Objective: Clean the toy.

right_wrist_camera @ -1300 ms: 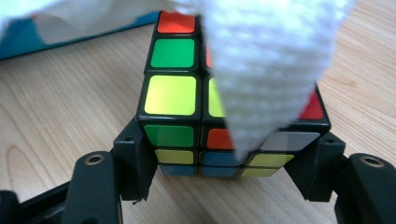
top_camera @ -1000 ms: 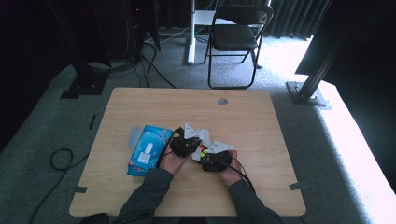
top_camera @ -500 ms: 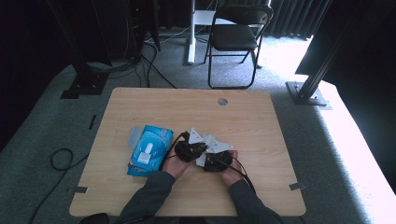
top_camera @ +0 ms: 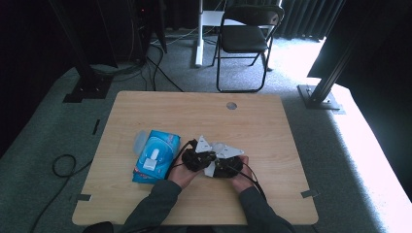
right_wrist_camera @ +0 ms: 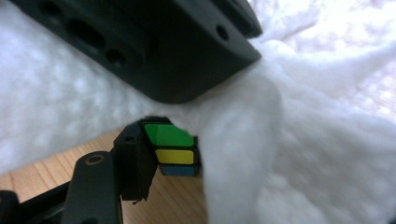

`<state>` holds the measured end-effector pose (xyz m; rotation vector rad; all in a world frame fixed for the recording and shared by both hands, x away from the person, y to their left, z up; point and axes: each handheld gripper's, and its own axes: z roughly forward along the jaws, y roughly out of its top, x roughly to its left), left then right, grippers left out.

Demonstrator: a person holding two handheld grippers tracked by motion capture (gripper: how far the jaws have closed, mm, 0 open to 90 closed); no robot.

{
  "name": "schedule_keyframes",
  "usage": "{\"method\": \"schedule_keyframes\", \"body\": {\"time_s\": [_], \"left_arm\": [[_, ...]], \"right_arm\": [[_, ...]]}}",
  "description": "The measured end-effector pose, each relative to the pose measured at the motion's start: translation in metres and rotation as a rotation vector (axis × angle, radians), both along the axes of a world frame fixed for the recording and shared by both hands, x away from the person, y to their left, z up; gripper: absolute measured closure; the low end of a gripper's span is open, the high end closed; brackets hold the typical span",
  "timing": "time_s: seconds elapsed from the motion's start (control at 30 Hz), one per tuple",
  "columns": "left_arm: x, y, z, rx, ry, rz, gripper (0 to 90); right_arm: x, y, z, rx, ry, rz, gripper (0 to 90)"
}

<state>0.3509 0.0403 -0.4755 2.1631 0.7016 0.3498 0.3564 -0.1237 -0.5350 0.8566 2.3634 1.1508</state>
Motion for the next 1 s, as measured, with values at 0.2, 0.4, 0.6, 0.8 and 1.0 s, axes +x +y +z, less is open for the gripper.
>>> {"method": "schedule_keyframes", "body": {"time_s": [0.2, 0.4, 0.6, 0.8, 1.0], "left_arm": [[0.006, 0.010, 0.002, 0.017, -0.016, 0.058, 83.4], [0.013, 0.022, 0.005, 0.029, -0.015, 0.122, 83.4], [0.009, 0.021, 0.002, 0.035, -0.015, 0.112, 83.4], [0.008, 0.022, 0.000, 0.030, -0.009, 0.107, 83.4], [0.009, 0.026, 0.000, 0.026, -0.003, 0.123, 83.4]], "right_arm": [[0.000, -0.002, 0.001, 0.002, -0.004, -0.003, 34.1], [0.000, -0.004, 0.002, 0.011, -0.008, -0.006, 34.1], [0.000, -0.004, 0.001, 0.002, -0.002, -0.009, 34.1], [0.001, -0.004, 0.000, -0.003, 0.000, -0.012, 34.1], [0.001, -0.004, 0.000, -0.004, -0.005, -0.013, 34.1]]}}
